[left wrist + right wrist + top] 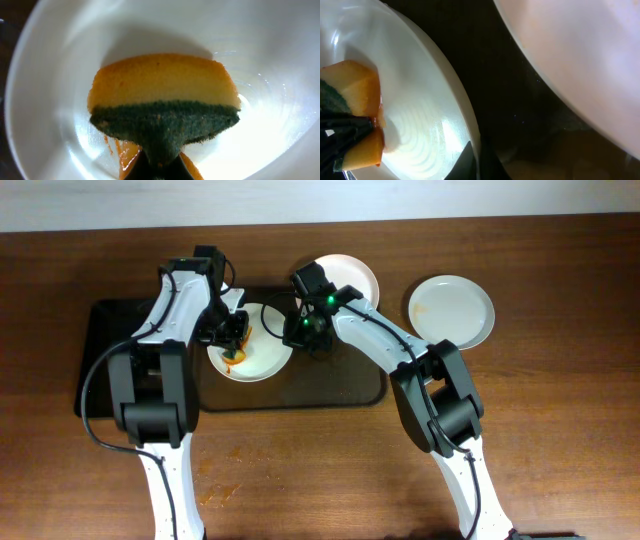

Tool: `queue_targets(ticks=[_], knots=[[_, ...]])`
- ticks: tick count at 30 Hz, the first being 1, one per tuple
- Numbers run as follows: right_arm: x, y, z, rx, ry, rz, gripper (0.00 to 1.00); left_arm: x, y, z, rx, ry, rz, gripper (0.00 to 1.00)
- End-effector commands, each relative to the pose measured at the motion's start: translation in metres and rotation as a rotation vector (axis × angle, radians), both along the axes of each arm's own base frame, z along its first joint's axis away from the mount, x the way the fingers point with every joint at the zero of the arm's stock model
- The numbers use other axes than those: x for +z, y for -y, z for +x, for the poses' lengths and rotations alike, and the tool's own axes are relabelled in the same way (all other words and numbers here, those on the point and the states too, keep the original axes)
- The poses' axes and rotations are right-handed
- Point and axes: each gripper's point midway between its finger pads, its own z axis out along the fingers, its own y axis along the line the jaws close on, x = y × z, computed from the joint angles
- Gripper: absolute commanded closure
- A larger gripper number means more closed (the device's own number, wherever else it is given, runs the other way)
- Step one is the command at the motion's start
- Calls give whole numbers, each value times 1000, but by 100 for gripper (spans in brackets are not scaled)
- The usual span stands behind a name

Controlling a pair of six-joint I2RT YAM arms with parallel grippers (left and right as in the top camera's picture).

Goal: Clean dirty plates on tray and stack at the side
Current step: 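Scrub the held plate with the sponge in the left gripper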

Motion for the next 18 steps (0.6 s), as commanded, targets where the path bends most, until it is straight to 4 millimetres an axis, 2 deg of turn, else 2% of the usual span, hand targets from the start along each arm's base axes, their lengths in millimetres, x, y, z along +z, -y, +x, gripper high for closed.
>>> queue_targets(ticks=[1, 3, 5, 6, 7, 10, 12, 16, 18], knots=[[-14, 0, -2, 3, -29, -1, 96, -34, -7, -30, -18, -106, 29, 100], [-14, 0, -2, 9, -25, -2, 96, -32, 10, -36, -63, -123, -72, 100], [-14, 0, -2, 10, -26, 0, 96, -19, 46, -35, -181, -81, -312, 99], [-14, 0, -2, 11, -27, 1, 96, -18, 49, -30, -182, -61, -331, 100], [-14, 0, -2, 17, -24, 0, 96, -21, 45, -24, -180, -38, -302, 99], [-14, 0, -2, 17, -24, 0, 96, -37, -7, 1, 13, 19, 33, 99], [-14, 0, -2, 17, -24, 0, 96, -35, -44, 26, 149, 127, 246, 100], [-14, 0, -2, 17, -24, 0, 96, -25, -60, 67, 214, 310, 337, 100], [-14, 0, -2, 17, -24, 0, 96, -21, -67, 73, 228, 342, 391, 99]])
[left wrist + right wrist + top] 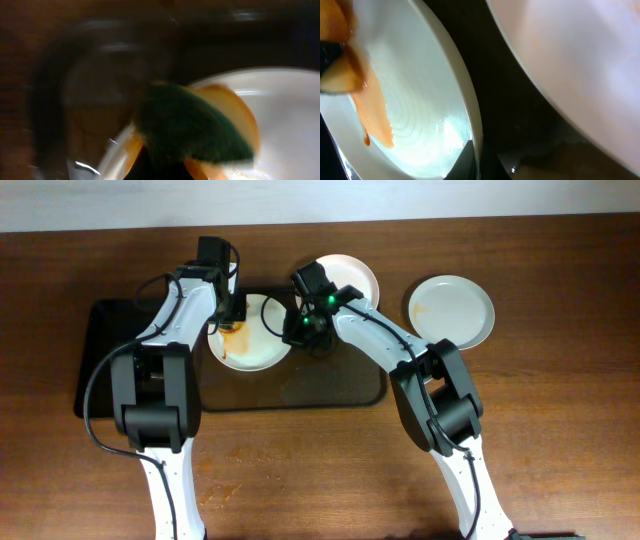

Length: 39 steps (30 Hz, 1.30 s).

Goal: Clean dirty plates on tray and stack at the side
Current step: 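Scrub the held plate with the sponge in the left gripper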

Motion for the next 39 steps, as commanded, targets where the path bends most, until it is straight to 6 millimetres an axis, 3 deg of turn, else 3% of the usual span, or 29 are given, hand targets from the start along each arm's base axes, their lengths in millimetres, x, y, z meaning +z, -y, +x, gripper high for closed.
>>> queue_targets(ticks=[1, 6, 12, 15, 17, 20, 24, 26, 30, 35, 37, 39], knots=[[-13, 2, -7, 22, -35, -15, 96, -27, -46, -7, 129, -28, 212, 99], [-13, 2, -7, 22, -35, -14, 96, -35, -30, -52, 51, -220, 227, 99], [-13, 1, -7, 22, -32, -13, 96, -40, 31, -112, -248, -477, -75, 99], [-13, 1, -7, 24, -34, -9, 96, -34, 72, -109, -369, -432, -301, 99], [-12, 0, -7, 28, -34, -7, 96, -32, 81, -101, -360, -395, -349, 100], [-12, 1, -8, 28, -35, -8, 96, -38, 68, -76, -204, -318, -273, 100], [-12, 1, -7, 27, -35, -8, 96, -41, 13, -50, 85, -215, 8, 100], [-12, 1, -7, 27, -34, -8, 96, -37, -18, -56, 240, -202, 158, 100], [-12, 0, -7, 28, -34, -7, 96, -31, -37, -89, 308, -305, 279, 100], [-12, 0, -8, 29, -36, -4, 96, -27, -35, -124, 238, -469, 293, 100], [-12, 0, -8, 29, -37, -3, 96, -35, -8, -123, 45, -509, 139, 99], [-12, 0, -8, 31, -39, -1, 96, -39, 40, -120, -166, -508, -127, 100]])
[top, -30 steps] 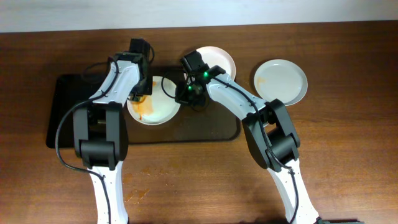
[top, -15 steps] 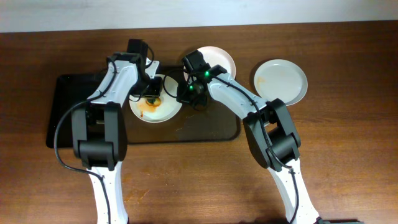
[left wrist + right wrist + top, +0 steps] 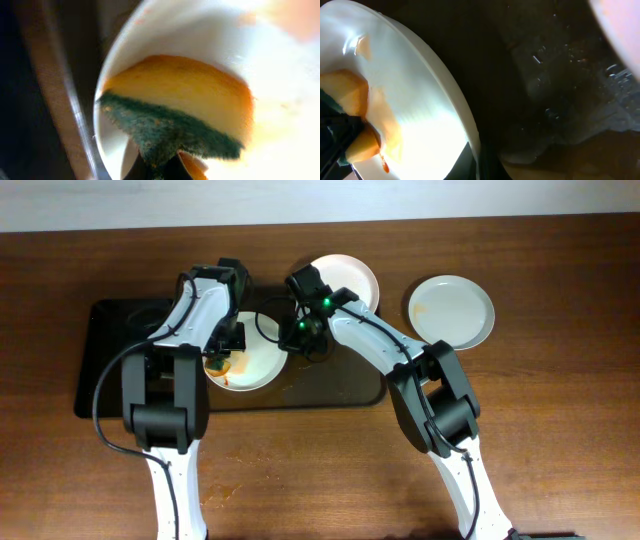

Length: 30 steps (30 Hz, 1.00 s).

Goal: Clean dirty plates on tray and stack at the side
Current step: 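Scrub the held plate with the sponge in the left gripper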

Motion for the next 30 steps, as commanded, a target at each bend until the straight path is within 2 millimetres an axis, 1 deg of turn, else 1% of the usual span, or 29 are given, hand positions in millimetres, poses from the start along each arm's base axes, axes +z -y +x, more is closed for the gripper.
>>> queue_targets(ticks=[1, 3, 4, 6, 8, 9, 10, 11, 12, 13, 14, 15, 16, 17, 19, 21, 23, 24, 26, 28, 29, 30], knots=[[-12, 9, 4, -27, -18, -20, 96, -30, 80, -15, -273, -112, -534, 99], [-12, 9, 3, -27, -20, -21, 96, -25, 101, -12, -307, -82, -664, 100], [-12, 9, 4, -27, -19, -21, 96, -24, 105, -8, -310, -65, -684, 100], [-12, 9, 4, -27, -19, -21, 96, -24, 106, -2, -317, -37, -690, 100], [-12, 9, 3, -27, -20, -21, 96, -25, 105, 15, -321, 31, -688, 99], [-12, 9, 3, -27, -20, -21, 96, -26, 102, 26, -301, 72, -668, 100], [-12, 9, 3, -27, -20, -22, 96, -27, 93, 35, -281, 101, -618, 100], [-12, 9, 3, -27, -20, -22, 96, -30, 80, 45, -239, 136, -548, 100], [-12, 9, 3, -27, -21, -22, 96, -33, 62, 58, -178, 183, -440, 99], [-12, 9, 3, -27, -21, -22, 96, -33, 50, 64, -142, 210, -373, 100], [-12, 9, 3, -27, -21, -22, 96, -32, 26, 71, -66, 248, -230, 100], [-12, 9, 3, -27, -21, -22, 96, -31, 8, 69, -8, 254, -129, 100], [-12, 10, 3, -27, -21, -23, 96, -29, -6, 62, 34, 239, -48, 100], [-13, 10, 3, -27, -21, -23, 96, -29, -11, 56, 39, 215, -21, 100], [-13, 10, 3, -27, -21, -23, 96, -30, -11, 41, 38, 152, -19, 100], [-12, 10, 3, -28, -21, -22, 96, -31, -6, 22, -15, 58, -49, 100], [-12, 10, 3, -27, -21, -22, 96, -33, 14, 0, -132, -60, -182, 99], [-12, 10, 3, -27, -21, -22, 96, -33, 29, -10, -193, -110, -282, 100], [-12, 10, 3, -28, -22, -22, 96, -31, 51, -19, -287, -145, -431, 99], [-12, 10, 3, -27, -21, -22, 96, -22, 83, -28, -413, -156, -645, 99], [-12, 10, 3, -28, -21, -22, 96, -19, 92, -28, -436, -146, -706, 100], [-12, 10, 3, -27, -22, -22, 96, -17, 97, -26, -438, -133, -732, 100]])
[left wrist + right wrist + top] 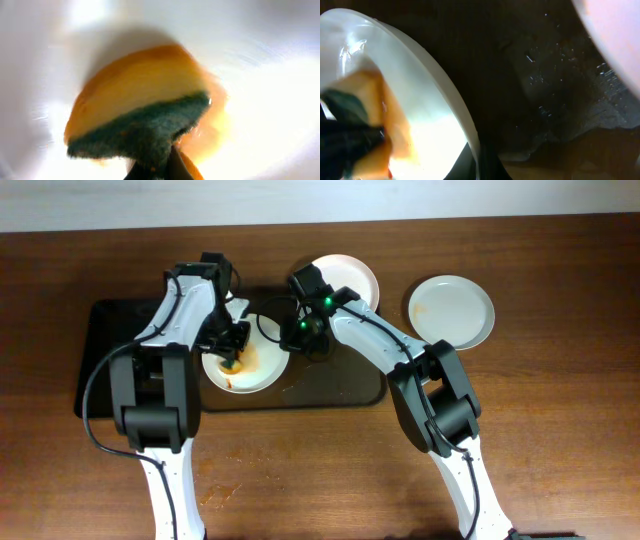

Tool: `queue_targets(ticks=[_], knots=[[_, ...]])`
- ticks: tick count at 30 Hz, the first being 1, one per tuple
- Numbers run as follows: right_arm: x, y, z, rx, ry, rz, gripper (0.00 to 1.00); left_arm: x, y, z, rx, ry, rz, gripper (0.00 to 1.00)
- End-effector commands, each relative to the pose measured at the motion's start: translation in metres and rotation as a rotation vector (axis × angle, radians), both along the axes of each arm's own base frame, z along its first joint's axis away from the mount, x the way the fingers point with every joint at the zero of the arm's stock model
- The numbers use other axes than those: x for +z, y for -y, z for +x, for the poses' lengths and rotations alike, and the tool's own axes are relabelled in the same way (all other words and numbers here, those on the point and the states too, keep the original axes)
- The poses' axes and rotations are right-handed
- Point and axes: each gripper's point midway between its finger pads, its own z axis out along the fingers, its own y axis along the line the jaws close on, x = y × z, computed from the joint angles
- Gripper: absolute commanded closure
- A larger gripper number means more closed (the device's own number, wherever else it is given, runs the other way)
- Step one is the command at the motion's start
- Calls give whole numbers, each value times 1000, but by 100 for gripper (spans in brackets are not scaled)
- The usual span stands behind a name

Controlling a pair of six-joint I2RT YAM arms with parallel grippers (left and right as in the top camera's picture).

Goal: Clean dirty plates on tray and stack at the side
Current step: 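Scrub the held plate with the sponge in the left gripper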

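A white dirty plate (262,362) smeared with orange sauce lies on the black tray (130,350). My left gripper (233,350) is shut on a yellow and green sponge (140,107) pressed onto the plate's inside (265,100). My right gripper (300,335) is shut on the plate's right rim (465,135); in its wrist view the sponge (355,120) and an orange smear (400,130) show at the left. A second white plate (350,275) rests on the tray's far edge.
A clean white plate (452,310) lies on the wooden table right of the tray. The tray's wet right part (560,90) is bare. Orange stains mark the table (222,492) near the front.
My left gripper with the sponge has moved from the plate's left edge to its middle. An orange smear now shows right of the sponge. The right gripper still pinches the rim.
First the sponge sat on the plate's left middle while my right gripper held the rim. Then it was at the plate's far left rim, a smear showing in the middle. Later it was at the left edge, and now it is in the middle again.
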Motion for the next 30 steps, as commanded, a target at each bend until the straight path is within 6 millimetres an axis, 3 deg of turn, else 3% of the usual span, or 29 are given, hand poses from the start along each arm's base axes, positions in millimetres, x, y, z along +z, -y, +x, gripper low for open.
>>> queue_targets(ticks=[1, 3, 5, 7, 9, 12, 15, 16, 20, 22, 25, 26, 30], knots=[[-12, 7, 4, -31, -17, -21, 96, -18, 53, -21, -142, -70, -303, 99], [-12, 8, 4, -31, -17, -21, 96, -20, 54, -8, -149, -17, -305, 99], [-12, 8, 4, -32, -17, -21, 96, -27, 44, 25, -45, 95, -228, 99], [-12, 8, 3, -32, -17, -22, 96, -33, 18, 48, 131, 159, -83, 100], [-12, 8, 3, -31, -17, -22, 96, -35, -8, 58, 246, 199, 47, 100], [-12, 8, 4, -32, -17, -22, 96, -34, -52, 42, 365, 169, 284, 100], [-12, 8, 4, -32, -17, -22, 96, -27, -80, 24, 416, 136, 463, 100], [-12, 8, 4, -32, -17, -21, 96, -26, -81, 18, 408, 115, 481, 100], [-12, 8, 4, -32, -17, -21, 96, -23, -76, -7, 363, 14, 498, 100], [-12, 8, 4, -31, -17, -21, 96, -29, -50, -14, 259, -52, 354, 100], [-12, 8, 4, -31, -17, -21, 96, -25, 28, -20, 50, -114, -144, 99], [-12, 8, 3, -31, -18, -21, 96, -20, 45, -19, 23, -106, -253, 99], [-11, 6, 2, -28, -23, -13, 96, -19, 54, 0, 37, -34, -320, 100]])
